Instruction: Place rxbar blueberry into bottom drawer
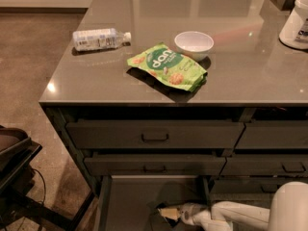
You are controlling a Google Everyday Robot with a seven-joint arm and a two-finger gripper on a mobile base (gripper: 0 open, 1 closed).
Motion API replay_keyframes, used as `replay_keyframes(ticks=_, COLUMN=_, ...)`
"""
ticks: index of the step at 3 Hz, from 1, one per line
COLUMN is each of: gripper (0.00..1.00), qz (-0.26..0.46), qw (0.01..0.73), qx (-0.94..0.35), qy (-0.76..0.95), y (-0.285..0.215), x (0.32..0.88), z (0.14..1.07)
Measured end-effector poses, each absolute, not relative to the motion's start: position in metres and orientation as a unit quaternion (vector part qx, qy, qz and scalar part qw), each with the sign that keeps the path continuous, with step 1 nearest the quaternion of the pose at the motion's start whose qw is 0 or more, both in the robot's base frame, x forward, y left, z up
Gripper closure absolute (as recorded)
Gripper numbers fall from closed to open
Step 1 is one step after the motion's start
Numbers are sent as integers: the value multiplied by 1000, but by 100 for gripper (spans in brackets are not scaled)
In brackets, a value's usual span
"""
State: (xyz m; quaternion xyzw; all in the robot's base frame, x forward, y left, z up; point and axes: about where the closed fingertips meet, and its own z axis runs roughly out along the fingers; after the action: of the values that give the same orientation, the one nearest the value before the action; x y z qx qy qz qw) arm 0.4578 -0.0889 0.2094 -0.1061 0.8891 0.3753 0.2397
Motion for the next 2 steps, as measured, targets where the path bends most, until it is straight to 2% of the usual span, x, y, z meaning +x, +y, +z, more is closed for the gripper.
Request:
replay_keyframes(ticks=1, gripper=100, qz=371, qw=228, qx=-91, qy=895, y=-87, x=459, z=188)
replay_keyframes(ticks=2, gripper=82, qz=372, qw=228, qx=-91, qy=895, y=-87, x=459, z=187)
